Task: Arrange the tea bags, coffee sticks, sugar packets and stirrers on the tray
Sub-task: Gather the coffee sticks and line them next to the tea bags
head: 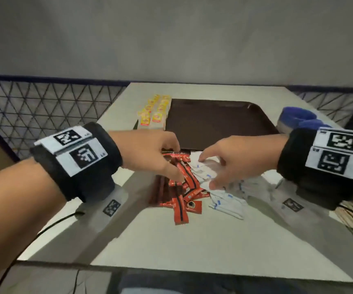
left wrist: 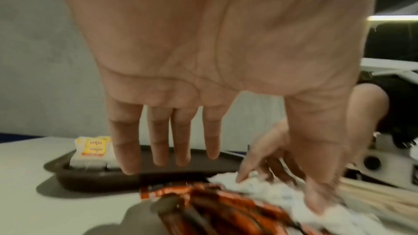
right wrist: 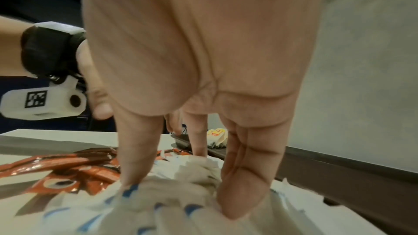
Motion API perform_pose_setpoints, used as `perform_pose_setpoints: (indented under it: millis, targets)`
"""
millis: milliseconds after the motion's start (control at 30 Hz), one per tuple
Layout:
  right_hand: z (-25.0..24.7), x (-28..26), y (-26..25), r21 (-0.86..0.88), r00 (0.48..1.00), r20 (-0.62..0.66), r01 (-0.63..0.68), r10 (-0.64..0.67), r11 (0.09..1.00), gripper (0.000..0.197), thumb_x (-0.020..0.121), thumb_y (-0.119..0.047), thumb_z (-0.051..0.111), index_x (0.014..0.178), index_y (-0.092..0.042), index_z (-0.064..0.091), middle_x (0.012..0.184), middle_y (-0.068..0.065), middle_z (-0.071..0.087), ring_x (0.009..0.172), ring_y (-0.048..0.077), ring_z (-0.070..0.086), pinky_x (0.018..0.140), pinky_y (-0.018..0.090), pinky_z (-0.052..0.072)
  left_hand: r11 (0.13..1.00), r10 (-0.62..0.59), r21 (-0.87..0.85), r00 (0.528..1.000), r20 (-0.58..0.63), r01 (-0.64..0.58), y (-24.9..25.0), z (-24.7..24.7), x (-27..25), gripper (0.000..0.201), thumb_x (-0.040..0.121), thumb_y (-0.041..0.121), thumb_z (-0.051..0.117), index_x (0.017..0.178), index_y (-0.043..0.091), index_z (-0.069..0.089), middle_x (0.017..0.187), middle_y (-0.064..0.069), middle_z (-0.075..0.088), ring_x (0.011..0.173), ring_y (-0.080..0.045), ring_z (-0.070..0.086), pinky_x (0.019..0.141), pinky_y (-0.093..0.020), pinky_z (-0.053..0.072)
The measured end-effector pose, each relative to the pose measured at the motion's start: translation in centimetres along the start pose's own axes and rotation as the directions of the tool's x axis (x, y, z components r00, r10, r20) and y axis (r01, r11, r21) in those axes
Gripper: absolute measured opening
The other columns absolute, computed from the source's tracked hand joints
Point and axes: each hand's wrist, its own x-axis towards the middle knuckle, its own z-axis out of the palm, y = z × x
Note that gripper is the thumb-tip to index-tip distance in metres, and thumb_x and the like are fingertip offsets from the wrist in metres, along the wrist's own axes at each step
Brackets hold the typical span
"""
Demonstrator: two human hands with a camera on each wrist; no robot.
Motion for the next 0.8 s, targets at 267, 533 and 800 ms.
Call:
perform_pose_setpoints:
  millis: [267, 533, 800]
  targets:
    - [2.0, -2.4, 1.2, 0.032, 0.987, -0.156, -0.03, 0.035, 0.999, 0.058, 0.09, -0.061, 0.064, 0.141, -0.036, 0.053, 0.11, -0.008, 0.055, 0.099, 0.012, 0.054, 0.087, 0.029, 0.05, 0.987, 0.025, 0.151, 0.986, 0.165, -0.05, 2.3, 3.5, -0.2, 0.129, 0.048, 0.086, 0.077, 0.154, 0.037, 0.021, 0.149, 0.011, 0.035, 0.136, -0.016, 0.037, 0.116, -0.042, 0.037]
    - [3.1, -3.7, 2.4, 0.109, 0.98, -0.179, -0.062, 0.081, 0.992, 0.052, 0.092, -0.06, 0.061, 0.136, -0.035, 0.056, 0.111, -0.005, 0.051, 0.099, 0.013, 0.055, 0.084, 0.03, 0.049, 0.991, -0.05, 0.128, 0.998, 0.048, 0.044, 2.2, 3.7, -0.5, 0.083, 0.073, 0.063, 0.078, 0.141, 0.036, 0.041, 0.129, 0.007, 0.05, 0.108, -0.015, 0.055, 0.097, -0.035, 0.05]
    - [2.8, -4.6, 2.3, 0.125, 0.959, -0.251, -0.1, 0.129, 0.987, 0.052, 0.09, -0.062, 0.062, 0.135, -0.04, 0.05, 0.111, -0.008, 0.044, 0.091, 0.014, 0.06, 0.083, 0.032, 0.055, 0.979, -0.102, 0.175, 0.995, -0.006, 0.102, 2.4, 4.5, -0.5, 0.067, 0.084, 0.063, 0.067, 0.137, 0.03, 0.044, 0.127, 0.001, 0.052, 0.106, -0.017, 0.056, 0.095, -0.036, 0.05]
